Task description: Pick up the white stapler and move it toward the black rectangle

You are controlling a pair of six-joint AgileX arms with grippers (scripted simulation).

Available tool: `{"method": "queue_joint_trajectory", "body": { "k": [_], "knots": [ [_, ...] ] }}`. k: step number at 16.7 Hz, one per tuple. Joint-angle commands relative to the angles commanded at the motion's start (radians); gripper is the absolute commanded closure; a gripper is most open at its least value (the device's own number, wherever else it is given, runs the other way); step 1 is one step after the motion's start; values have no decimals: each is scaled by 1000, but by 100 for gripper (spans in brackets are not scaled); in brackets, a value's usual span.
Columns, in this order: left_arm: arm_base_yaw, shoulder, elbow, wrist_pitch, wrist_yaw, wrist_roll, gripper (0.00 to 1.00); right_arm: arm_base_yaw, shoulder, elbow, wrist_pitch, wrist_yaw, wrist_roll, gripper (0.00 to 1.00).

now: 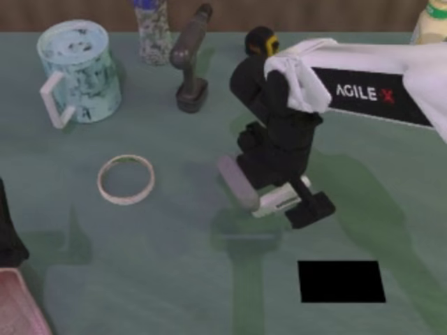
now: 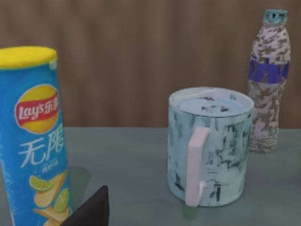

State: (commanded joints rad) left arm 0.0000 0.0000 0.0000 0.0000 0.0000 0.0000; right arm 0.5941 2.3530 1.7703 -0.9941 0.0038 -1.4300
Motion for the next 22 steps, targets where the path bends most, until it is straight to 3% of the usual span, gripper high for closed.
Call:
{"method": "queue_joint_trajectory", "body": {
  "k": [2,15,22],
  "knots": [
    [0,0,0,0,0,0,0,0,0,0,0,0,0,0],
    [0,0,0,0,0,0,0,0,0,0,0,0,0,98],
    [0,0,0,0,0,0,0,0,0,0,0,0,0,100]
  ]
}}
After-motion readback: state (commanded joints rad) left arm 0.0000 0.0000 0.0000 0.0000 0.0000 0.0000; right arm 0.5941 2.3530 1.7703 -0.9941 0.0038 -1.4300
